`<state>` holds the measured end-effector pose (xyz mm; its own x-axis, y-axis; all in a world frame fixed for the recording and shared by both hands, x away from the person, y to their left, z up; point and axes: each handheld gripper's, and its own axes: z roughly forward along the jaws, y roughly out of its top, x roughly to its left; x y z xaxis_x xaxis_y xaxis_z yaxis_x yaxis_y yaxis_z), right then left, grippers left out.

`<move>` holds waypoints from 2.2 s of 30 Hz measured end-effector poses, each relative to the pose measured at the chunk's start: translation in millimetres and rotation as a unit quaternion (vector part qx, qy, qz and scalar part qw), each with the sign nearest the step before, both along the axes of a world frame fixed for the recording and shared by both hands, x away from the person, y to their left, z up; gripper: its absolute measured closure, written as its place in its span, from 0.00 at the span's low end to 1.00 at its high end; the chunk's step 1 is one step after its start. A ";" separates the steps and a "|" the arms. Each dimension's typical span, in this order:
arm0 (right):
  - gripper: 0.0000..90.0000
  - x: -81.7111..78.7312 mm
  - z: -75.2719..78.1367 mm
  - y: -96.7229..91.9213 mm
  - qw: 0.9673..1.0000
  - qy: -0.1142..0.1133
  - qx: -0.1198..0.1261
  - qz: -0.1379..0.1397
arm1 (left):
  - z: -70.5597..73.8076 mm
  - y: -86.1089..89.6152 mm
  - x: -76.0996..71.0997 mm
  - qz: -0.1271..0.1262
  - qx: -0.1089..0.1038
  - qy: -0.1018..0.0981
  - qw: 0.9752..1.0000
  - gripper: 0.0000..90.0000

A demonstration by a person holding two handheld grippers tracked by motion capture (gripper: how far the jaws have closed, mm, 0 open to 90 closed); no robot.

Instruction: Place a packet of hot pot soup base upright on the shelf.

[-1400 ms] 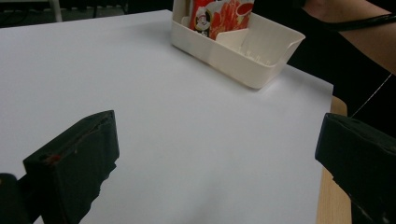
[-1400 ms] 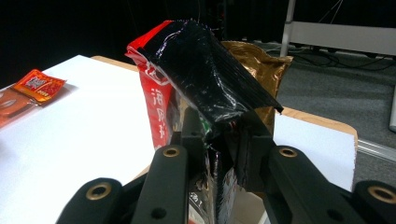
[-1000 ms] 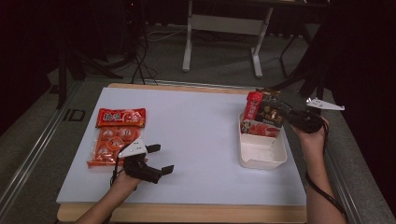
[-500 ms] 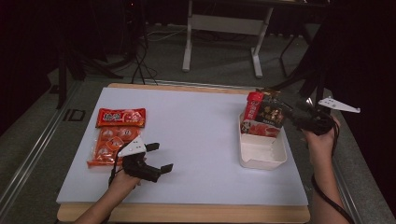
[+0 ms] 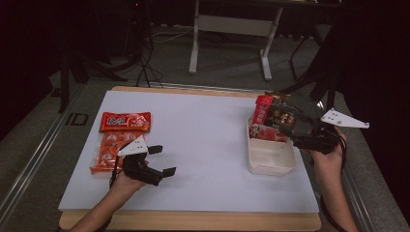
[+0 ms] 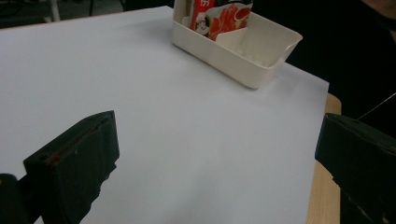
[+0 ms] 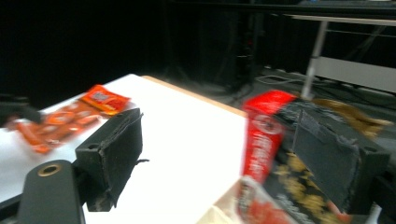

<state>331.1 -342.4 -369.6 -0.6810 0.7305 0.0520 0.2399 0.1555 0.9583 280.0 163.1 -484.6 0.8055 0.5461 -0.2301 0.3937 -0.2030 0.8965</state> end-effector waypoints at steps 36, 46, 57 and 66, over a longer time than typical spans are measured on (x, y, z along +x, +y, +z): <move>0.18 -48.7 -32.7 70.3 0.992 0.008 -0.005 0.123 | 1.5 144.5 18.0 0.206 0.051 0.020 0.977 0.76; 0.18 -51.0 -36.1 75.4 0.991 0.011 -0.009 0.132 | -18.8 173.5 34.3 0.278 0.091 0.025 0.956 0.98; 0.18 -51.2 -38.6 78.8 0.989 0.017 -0.014 0.147 | -40.5 185.9 60.8 0.308 0.125 0.070 0.941 1.00; 0.18 -49.4 -42.2 80.0 0.989 0.022 -0.018 0.148 | -60.6 188.2 71.7 0.317 0.149 0.106 0.931 1.00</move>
